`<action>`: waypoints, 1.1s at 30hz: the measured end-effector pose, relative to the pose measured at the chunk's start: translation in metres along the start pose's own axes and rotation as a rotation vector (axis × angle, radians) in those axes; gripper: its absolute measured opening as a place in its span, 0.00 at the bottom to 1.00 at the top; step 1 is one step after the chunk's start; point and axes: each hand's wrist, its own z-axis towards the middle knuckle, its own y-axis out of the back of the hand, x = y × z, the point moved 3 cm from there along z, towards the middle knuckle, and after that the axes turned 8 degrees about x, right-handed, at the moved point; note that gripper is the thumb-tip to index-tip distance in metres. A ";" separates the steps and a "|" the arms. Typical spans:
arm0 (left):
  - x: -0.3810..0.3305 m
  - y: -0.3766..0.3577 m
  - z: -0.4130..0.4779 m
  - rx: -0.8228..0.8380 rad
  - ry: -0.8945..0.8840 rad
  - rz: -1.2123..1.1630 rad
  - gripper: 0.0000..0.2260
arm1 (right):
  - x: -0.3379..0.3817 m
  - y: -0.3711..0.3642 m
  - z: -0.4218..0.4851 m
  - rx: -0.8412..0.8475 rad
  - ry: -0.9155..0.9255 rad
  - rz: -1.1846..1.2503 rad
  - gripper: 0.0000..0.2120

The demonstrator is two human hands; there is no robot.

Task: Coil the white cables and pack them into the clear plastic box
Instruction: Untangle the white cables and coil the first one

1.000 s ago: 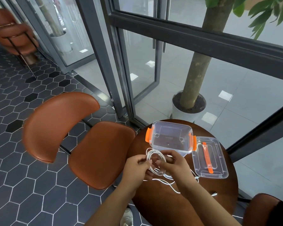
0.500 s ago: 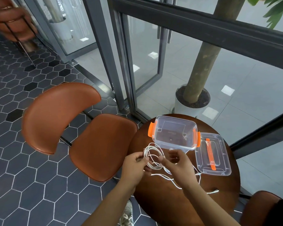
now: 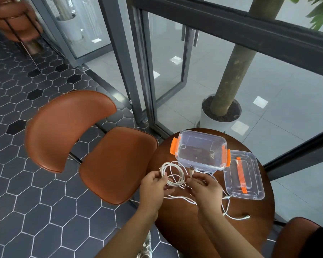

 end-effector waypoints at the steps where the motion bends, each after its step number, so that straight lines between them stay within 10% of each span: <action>1: -0.001 0.001 0.000 -0.029 -0.010 -0.034 0.05 | -0.001 0.000 -0.001 -0.025 0.011 0.026 0.08; 6: -0.005 -0.001 -0.002 -0.020 -0.052 -0.038 0.08 | -0.006 0.007 -0.005 -0.007 -0.118 0.310 0.06; 21: -0.024 -0.009 -0.012 0.242 0.053 0.119 0.09 | 0.033 0.008 -0.001 0.557 -0.208 0.149 0.11; 33: -0.038 -0.007 -0.010 0.221 -0.197 1.036 0.10 | 0.008 -0.014 -0.028 0.446 -0.344 0.508 0.18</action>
